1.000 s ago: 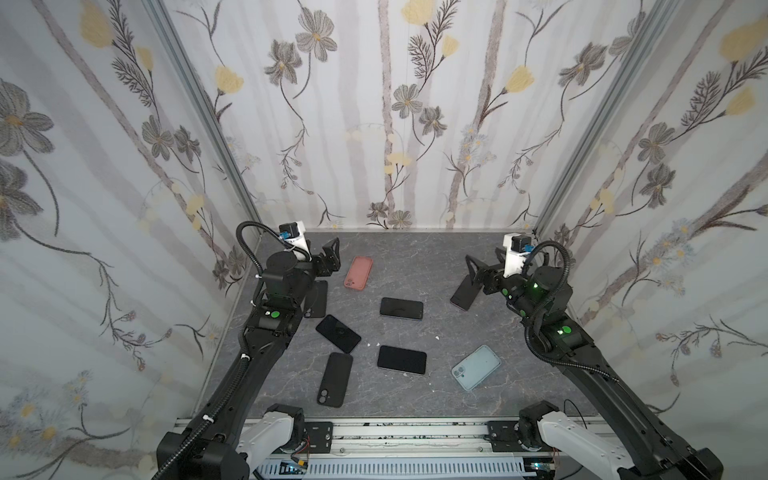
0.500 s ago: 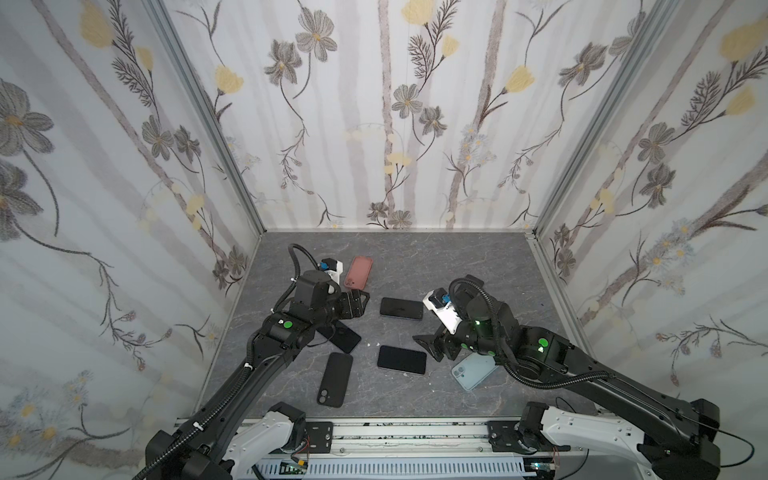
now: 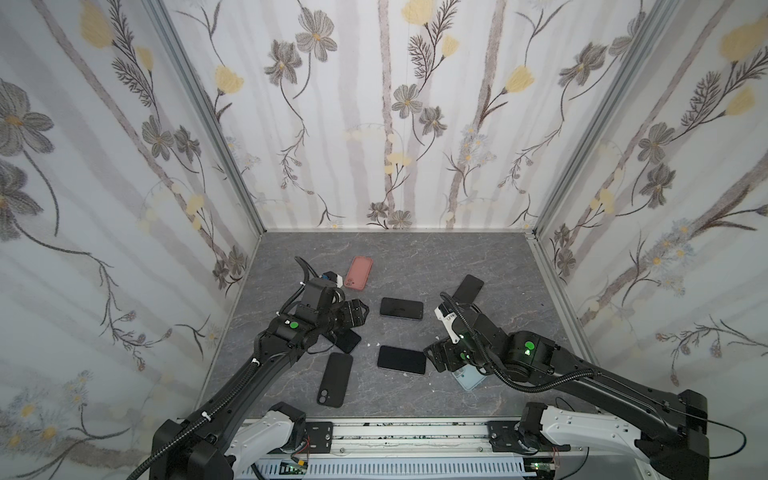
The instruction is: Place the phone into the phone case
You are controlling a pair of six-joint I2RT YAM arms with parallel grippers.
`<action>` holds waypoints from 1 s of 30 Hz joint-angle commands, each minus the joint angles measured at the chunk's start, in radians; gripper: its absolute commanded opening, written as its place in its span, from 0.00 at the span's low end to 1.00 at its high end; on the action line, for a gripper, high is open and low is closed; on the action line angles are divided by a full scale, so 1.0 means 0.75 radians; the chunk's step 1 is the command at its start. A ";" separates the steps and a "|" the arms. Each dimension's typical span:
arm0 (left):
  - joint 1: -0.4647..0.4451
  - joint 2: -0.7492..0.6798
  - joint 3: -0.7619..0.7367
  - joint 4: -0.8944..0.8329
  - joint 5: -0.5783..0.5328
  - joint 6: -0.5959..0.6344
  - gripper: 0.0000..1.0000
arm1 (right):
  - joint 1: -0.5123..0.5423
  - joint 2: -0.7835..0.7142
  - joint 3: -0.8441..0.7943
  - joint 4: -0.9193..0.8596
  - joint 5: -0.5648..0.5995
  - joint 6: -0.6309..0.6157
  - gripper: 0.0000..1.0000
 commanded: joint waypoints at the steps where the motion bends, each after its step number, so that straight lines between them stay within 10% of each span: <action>1: -0.003 0.013 -0.007 0.010 0.010 -0.006 0.82 | 0.005 -0.013 0.028 -0.061 -0.050 -0.068 0.89; 30: -0.006 -0.011 -0.082 -0.031 0.053 -0.067 0.83 | -0.163 -0.110 -0.503 0.052 -0.060 0.620 0.80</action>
